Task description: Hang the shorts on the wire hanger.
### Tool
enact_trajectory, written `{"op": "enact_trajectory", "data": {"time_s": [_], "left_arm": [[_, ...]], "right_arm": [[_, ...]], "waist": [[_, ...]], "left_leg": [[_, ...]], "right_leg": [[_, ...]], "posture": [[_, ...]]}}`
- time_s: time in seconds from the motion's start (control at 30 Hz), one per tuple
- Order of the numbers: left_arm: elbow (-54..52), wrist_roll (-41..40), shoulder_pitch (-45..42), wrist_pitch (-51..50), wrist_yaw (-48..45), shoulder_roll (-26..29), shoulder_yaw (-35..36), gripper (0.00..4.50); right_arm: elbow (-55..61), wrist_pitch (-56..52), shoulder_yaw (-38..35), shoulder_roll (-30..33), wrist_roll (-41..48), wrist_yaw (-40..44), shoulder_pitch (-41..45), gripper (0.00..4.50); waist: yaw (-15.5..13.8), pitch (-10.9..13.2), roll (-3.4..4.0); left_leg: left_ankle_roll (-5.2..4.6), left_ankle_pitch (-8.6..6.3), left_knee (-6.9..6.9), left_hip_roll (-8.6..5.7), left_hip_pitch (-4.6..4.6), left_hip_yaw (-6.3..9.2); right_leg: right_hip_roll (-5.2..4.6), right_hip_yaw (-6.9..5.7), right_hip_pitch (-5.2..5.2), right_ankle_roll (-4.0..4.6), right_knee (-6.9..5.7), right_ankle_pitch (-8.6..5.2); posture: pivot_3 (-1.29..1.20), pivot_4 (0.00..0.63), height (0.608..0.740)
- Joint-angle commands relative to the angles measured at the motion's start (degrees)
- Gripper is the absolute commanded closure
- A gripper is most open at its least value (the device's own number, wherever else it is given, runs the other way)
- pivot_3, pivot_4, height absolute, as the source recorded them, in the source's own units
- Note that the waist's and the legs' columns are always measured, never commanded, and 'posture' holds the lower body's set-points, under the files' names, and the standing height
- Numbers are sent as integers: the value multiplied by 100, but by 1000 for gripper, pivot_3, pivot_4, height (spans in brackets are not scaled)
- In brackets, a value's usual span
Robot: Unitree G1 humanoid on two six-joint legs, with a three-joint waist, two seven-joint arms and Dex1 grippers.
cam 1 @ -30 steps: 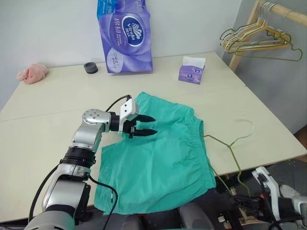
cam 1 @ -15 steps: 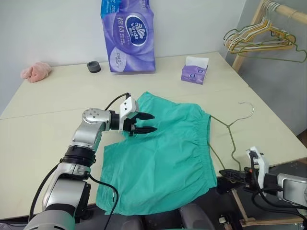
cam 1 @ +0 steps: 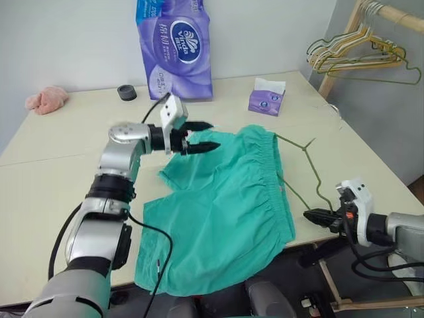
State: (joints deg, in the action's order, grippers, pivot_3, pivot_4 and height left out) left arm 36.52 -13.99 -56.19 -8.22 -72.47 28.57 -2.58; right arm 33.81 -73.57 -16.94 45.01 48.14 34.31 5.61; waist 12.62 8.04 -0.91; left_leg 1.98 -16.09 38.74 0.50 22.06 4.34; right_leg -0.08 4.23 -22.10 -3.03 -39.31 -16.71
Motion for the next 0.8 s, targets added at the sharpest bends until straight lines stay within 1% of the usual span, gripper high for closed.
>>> {"op": "enact_trajectory", "data": {"time_s": [0.03,0.1,0.23,0.37,0.5,0.6,0.7,0.8], "left_arm": [[112,-212,-407,-63,-372,83,168,18],[128,-197,-518,-48,-795,185,50,18],[355,136,-754,529,-1428,346,-259,18],[672,418,-916,1116,-1941,399,-593,18],[1028,730,-945,1771,-2003,356,-840,18],[1244,849,-959,2016,-1996,199,-873,18],[1421,1059,-872,2404,-1792,31,-924,18],[1494,1129,-816,2545,-1774,-73,-938,18]], "right_arm": [[75,397,316,237,-200,116,278,4500],[42,579,564,433,-361,231,373,4500],[5,1113,1157,918,-868,517,480,4500],[-53,1487,1558,1143,-1240,692,678,4500],[-33,1766,1837,1314,-1541,863,841,4500],[83,1807,1990,1313,-1626,913,1018,4500],[239,1786,2132,1269,-1662,932,1182,4500],[318,1751,2208,1226,-1681,934,1287,4500]], "waist": [[16,0,0],[17,0,1],[19,0,2],[17,0,1],[20,0,2],[24,0,2],[20,-1,3],[20,-1,3]], "left_leg": [[0,0,0,0,2,1],[0,0,-1,0,6,2],[0,0,-6,2,7,2],[0,0,-5,1,9,2],[0,0,-5,1,10,1],[0,0,-3,3,17,5],[0,0,-1,5,22,7],[0,0,2,6,29,11]], "right_leg": [[0,-1,-1,0,3,0],[0,-1,-4,0,6,1],[1,-4,-6,0,12,1],[-2,-4,-5,-1,18,1],[-4,-2,-6,-1,19,2],[-3,-5,-10,-1,19,2],[-7,-6,-13,1,19,3],[-11,-9,-14,12,20,12]], "posture": [[-284,84,740],[-282,83,740],[-276,80,740],[-274,74,740],[-273,73,740],[-281,71,740],[-281,71,740],[-281,71,740]]}}
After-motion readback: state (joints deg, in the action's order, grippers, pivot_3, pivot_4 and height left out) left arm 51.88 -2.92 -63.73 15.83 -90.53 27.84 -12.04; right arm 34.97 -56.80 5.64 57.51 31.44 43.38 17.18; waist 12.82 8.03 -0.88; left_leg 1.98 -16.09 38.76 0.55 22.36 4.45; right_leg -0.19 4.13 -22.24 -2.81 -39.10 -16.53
